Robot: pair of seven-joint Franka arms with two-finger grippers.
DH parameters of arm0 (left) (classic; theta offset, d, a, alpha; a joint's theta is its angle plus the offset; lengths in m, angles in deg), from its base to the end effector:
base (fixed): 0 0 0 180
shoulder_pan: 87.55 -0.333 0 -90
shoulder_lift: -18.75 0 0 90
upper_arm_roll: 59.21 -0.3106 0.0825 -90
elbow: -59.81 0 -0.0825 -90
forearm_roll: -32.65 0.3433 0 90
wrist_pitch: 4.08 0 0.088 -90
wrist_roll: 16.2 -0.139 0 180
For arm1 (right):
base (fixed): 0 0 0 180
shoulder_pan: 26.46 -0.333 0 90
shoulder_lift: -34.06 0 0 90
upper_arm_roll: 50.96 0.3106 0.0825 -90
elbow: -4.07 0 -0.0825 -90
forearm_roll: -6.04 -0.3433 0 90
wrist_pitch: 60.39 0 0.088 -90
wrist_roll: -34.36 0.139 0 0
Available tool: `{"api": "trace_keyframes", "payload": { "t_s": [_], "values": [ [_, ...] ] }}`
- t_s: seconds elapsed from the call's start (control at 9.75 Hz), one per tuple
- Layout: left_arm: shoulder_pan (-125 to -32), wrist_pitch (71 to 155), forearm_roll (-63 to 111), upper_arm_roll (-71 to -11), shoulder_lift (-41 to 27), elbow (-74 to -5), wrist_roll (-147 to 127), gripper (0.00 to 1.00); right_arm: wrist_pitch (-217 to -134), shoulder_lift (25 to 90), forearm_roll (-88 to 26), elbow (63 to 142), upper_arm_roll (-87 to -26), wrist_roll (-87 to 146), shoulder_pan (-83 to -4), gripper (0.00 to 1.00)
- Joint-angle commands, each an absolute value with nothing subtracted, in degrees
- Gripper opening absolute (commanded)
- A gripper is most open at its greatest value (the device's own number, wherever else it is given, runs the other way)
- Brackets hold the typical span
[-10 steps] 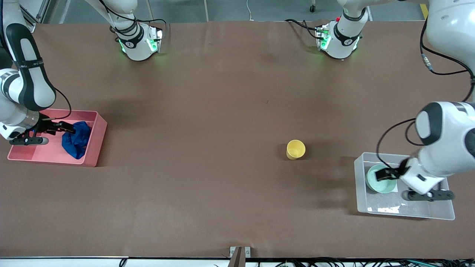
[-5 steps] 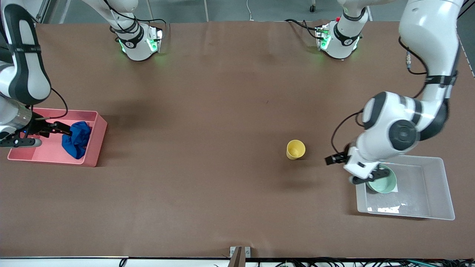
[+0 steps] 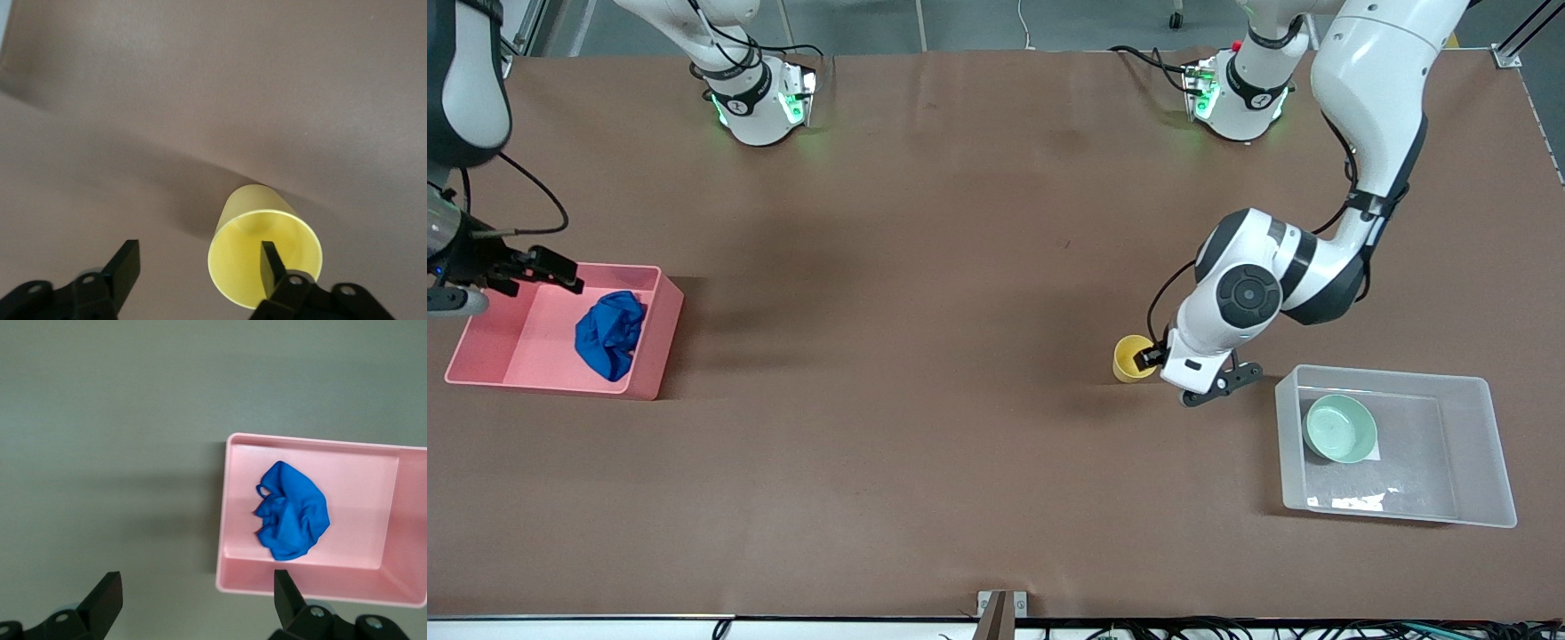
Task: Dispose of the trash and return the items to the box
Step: 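Grasp the yellow cup with the left gripper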
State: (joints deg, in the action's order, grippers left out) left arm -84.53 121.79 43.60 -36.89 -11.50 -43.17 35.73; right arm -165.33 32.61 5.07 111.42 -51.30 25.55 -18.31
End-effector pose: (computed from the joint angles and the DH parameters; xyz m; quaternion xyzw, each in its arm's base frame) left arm 0.5598 -0.2359 0.2557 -0.9805 -0.1911 0.0459 0.0081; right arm 0.5077 -0.0739 0.4904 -0.9999 -0.0005 0.0070 0.0094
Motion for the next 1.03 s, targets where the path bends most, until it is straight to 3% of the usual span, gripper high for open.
{"api": "trace_keyframes", "payload": {
  "t_s": [0.0, 0.21, 0.31, 0.41, 0.92],
  "values": [
    [-84.3, 128.5, 44.8, -37.1, -12.7, -47.8, 38.0, 0.63, -159.4, 31.1, 5.5, 107.7, -51.5, 30.8, -22.0, 1.00],
    [-84.2, 129.3, 44.8, -37.0, -13.6, -47.9, 38.8, 0.39, -156.1, 27.4, 5.5, 107.9, -51.1, 32.5, -23.8, 1.00],
    [-84.3, 129.3, 44.8, -37.0, -13.4, -47.7, 38.8, 0.08, -154.3, 25.6, 5.5, 108.0, -51.1, 33.1, -24.5, 1.00],
    [-84.4, 129.3, 44.8, -37.0, -12.9, -47.3, 38.7, 0.00, -153.2, 24.4, 5.4, 108.0, -51.1, 33.1, -25.2, 1.00],
    [-88.1, 119.4, 44.9, -37.4, -7.7, -35.9, 31.5, 0.00, -151.9, 25.0, 5.3, 102.6, -51.1, 32.9, -25.5, 1.00]
  ]
}}
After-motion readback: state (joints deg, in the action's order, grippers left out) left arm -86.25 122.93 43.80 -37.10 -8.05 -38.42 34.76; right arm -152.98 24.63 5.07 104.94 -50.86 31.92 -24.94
